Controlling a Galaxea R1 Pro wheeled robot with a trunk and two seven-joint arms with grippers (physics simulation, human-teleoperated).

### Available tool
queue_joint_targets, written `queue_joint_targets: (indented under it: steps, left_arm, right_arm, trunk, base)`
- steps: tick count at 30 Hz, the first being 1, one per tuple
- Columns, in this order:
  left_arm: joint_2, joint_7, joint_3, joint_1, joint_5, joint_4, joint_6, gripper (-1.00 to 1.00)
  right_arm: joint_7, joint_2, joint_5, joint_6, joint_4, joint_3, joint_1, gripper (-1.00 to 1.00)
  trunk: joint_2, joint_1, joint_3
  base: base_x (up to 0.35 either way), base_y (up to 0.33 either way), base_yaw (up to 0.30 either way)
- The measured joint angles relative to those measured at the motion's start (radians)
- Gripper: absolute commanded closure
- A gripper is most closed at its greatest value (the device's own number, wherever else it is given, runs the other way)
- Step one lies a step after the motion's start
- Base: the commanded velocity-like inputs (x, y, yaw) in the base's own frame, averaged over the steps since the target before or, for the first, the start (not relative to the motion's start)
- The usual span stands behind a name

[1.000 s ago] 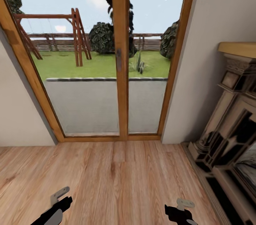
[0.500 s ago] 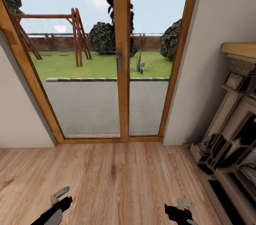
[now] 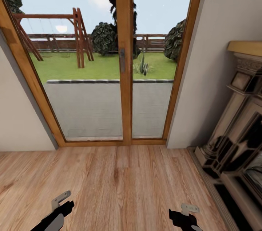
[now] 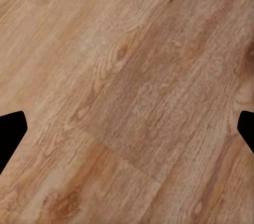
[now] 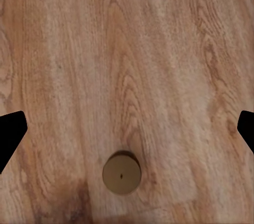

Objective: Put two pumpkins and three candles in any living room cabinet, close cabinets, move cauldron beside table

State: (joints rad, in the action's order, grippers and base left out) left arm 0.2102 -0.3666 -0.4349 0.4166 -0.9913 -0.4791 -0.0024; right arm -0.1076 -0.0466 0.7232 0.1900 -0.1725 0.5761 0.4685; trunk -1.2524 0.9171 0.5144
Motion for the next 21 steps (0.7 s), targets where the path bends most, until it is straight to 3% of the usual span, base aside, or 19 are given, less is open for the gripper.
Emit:
queue_joint_targets:
  steps: [6,9,12,14,15,19,21]
  left_arm:
    - [0.002,0.001,-0.005,0.002,-0.012,-0.037,0.035,-1.00]
    - [0.014,0.001,0.007,0.004,-0.010,-0.124,0.152,-1.00]
    - [0.037,-0.006,0.064,0.004,-0.006,-0.218,0.290,-1.00]
    - [0.052,-0.039,0.150,0.005,-0.002,-0.325,0.430,-1.00]
    - [0.057,-0.113,0.238,0.005,0.005,-0.461,0.597,-1.00]
    - [0.057,-0.230,0.324,0.000,-0.002,-0.674,0.749,-1.00]
    - [0.050,-0.268,0.339,-0.003,-0.003,-0.720,0.782,-1.00]
  right_arm:
    - [-0.004,-0.002,0.001,-0.001,-0.001,0.000,-0.001,-1.00]
    - [-0.006,-0.001,0.001,-0.004,-0.001,0.000,0.000,-1.00]
    - [-0.009,-0.001,0.000,-0.008,0.000,0.000,-0.001,-1.00]
    - [-0.010,-0.001,0.000,-0.009,0.000,0.000,-0.001,-1.00]
    - [-0.009,-0.001,0.000,-0.009,0.000,0.000,-0.001,-1.00]
    - [-0.009,-0.002,-0.001,-0.009,-0.001,0.000,-0.001,-1.00]
    - [-0.010,-0.002,-0.001,-0.009,0.000,0.000,-0.001,-1.00]
  trunk:
    - [-0.042,0.023,0.019]
    - [-0.063,0.034,0.028]
    - [-0.084,0.046,0.038]
    - [-0.098,0.054,0.044]
    - [-0.105,0.058,0.047]
    - [-0.133,0.073,0.059]
    - [-0.147,0.081,0.066]
  base:
    - [0.000,0.000,0.000]
    - [0.000,0.000,0.000]
    - [0.000,0.000,0.000]
    - [0.000,0.000,0.000]
    - [0.000,0.000,0.000]
    - [0.000,0.000,0.000]
    - [0.000,0.000,0.000]
